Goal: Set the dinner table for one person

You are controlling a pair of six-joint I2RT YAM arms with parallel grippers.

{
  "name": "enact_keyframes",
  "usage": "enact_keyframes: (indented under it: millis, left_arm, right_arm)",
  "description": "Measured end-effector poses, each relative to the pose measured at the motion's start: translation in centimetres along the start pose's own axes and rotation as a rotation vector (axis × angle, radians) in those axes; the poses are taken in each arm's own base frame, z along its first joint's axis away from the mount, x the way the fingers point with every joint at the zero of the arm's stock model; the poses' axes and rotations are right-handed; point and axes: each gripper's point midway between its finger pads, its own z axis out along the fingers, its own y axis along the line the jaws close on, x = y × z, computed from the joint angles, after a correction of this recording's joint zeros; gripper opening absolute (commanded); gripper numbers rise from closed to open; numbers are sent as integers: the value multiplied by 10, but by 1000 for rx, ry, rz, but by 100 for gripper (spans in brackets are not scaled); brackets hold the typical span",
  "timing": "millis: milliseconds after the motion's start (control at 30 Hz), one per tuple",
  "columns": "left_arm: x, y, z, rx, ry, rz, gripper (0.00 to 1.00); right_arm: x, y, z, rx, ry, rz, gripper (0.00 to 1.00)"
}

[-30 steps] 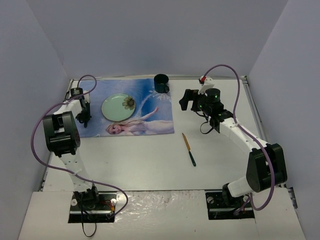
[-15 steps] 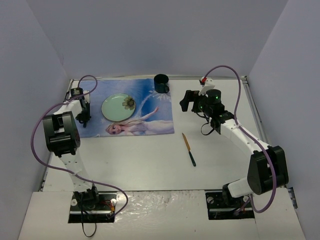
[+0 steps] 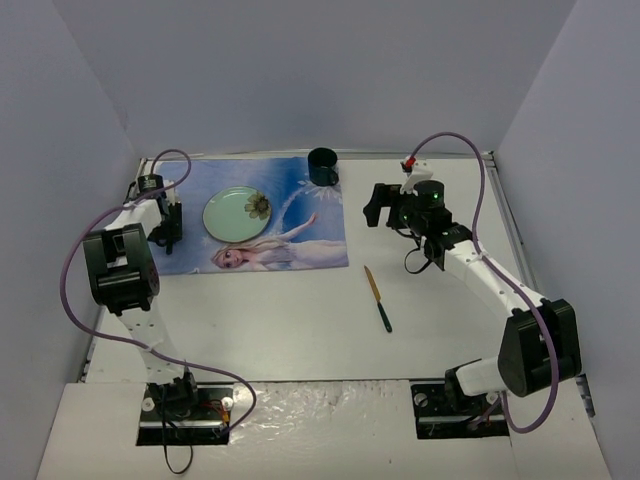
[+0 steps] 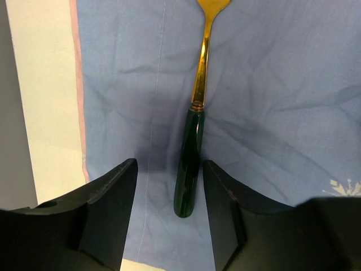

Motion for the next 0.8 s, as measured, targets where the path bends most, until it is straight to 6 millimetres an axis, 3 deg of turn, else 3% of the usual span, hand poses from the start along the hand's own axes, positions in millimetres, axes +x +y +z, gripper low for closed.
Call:
enact_keyframes:
  millis: [200, 367, 500, 567, 667, 800]
  left_arm:
    - [-6, 6, -33, -28, -18, -80, 65]
    - [-23, 14, -94, -62, -109, -164, 79]
    - [-25, 16, -144, -74, -171, -216, 95]
    - [-22, 14, -167, -84, -208, -245, 97]
    - [-4, -2, -193, -90, -244, -266, 97]
    - [23, -40, -211, -14, -260, -248, 97]
  right_arm:
    - [34, -5, -14, 39, 93, 4, 100]
    - [80, -1, -24, 75, 241, 16, 100]
    - [117, 5, -33, 98, 345, 29, 99]
    - [135, 5, -38, 113, 391, 51, 99]
    - [161, 1, -46, 155, 452, 89, 98]
    - [183, 3, -54, 191, 504, 116, 96]
